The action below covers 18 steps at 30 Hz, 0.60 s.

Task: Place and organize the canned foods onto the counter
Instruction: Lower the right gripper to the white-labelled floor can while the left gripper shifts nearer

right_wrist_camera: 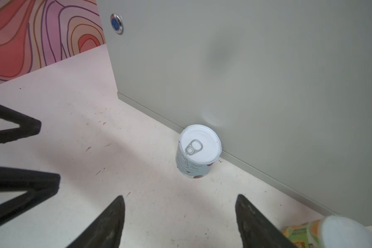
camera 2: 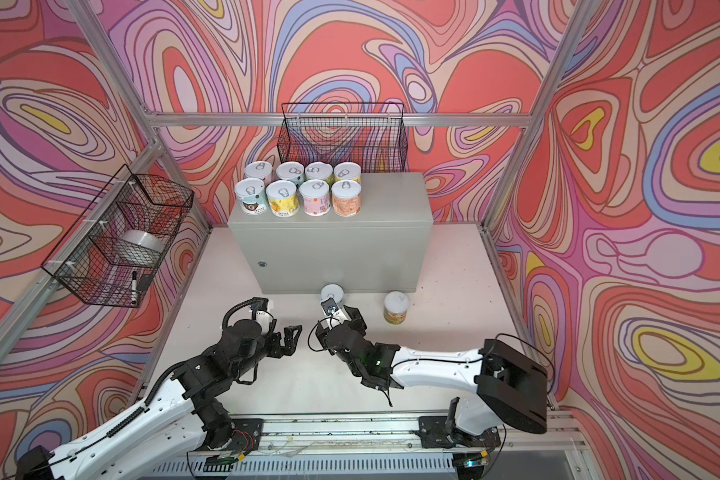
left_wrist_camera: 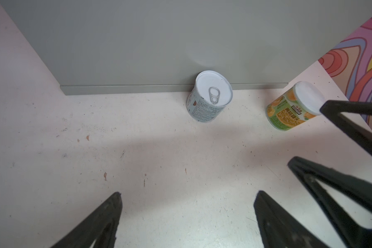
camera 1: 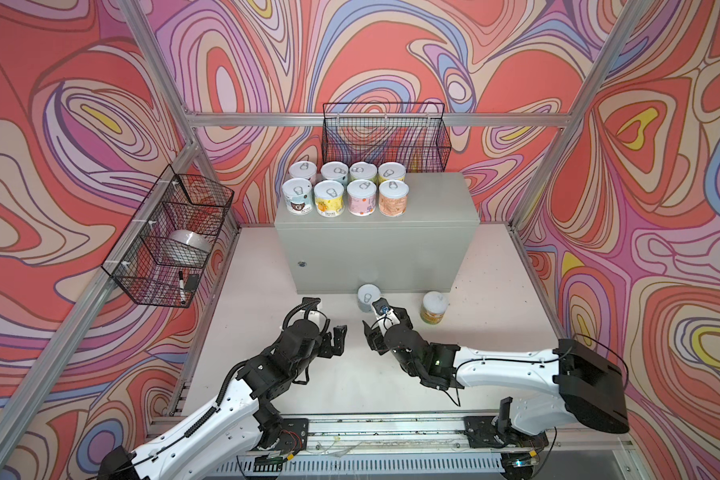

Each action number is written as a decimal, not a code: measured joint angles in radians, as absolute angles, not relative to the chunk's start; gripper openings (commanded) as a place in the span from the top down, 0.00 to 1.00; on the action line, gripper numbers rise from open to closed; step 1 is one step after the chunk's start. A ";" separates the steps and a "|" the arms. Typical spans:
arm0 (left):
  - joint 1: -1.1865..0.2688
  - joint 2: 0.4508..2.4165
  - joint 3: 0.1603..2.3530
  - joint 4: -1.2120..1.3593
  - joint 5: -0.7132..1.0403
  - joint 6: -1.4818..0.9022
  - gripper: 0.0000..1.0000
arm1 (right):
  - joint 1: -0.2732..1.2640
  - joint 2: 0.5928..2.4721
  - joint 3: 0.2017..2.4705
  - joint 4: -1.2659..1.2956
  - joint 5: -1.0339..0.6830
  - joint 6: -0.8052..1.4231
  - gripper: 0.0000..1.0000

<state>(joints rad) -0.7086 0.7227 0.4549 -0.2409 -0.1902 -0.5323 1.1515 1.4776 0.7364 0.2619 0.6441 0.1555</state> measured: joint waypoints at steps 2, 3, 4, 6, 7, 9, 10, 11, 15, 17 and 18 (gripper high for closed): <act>-0.694 0.717 0.435 -0.237 -0.180 -0.545 0.03 | 1.155 1.522 0.725 0.292 0.662 0.175 0.10; -0.685 0.712 0.424 -0.235 -0.174 -0.553 0.03 | 1.155 1.539 0.718 0.305 0.668 0.185 0.09; -0.672 0.703 0.413 -0.233 -0.164 -0.559 0.03 | 1.154 1.552 0.712 0.319 0.671 0.194 0.08; -0.633 0.683 0.387 -0.226 -0.136 -0.578 0.04 | 1.148 1.579 0.707 0.353 0.667 0.212 0.07; -0.612 0.674 0.377 -0.224 -0.122 -0.586 0.03 | 1.143 1.591 0.707 0.368 0.657 0.223 0.07; -0.574 0.660 0.362 -0.218 -0.094 -0.601 0.04 | 1.121 1.615 0.706 0.404 0.625 0.252 0.06; -0.562 0.654 0.357 -0.215 -0.084 -0.606 0.04 | 1.108 1.625 0.706 0.418 0.612 0.262 0.06; -0.555 0.649 0.355 -0.214 -0.076 -0.610 0.04 | 1.090 1.637 0.706 0.437 0.596 0.275 0.06; -0.548 0.635 0.353 -0.212 -0.060 -0.617 0.04 | 1.025 1.690 0.708 0.486 0.536 0.314 0.05; -0.547 0.636 0.353 -0.208 -0.054 -0.618 0.04 | 0.996 1.724 0.717 0.499 0.507 0.332 0.03; -0.546 0.637 0.353 -0.206 -0.052 -0.618 0.04 | 0.985 1.740 0.723 0.506 0.495 0.336 0.02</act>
<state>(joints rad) -0.5465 0.6373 0.3527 -0.2062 -0.0517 -0.6182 0.9848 1.7401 0.7231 0.5064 0.4950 0.3359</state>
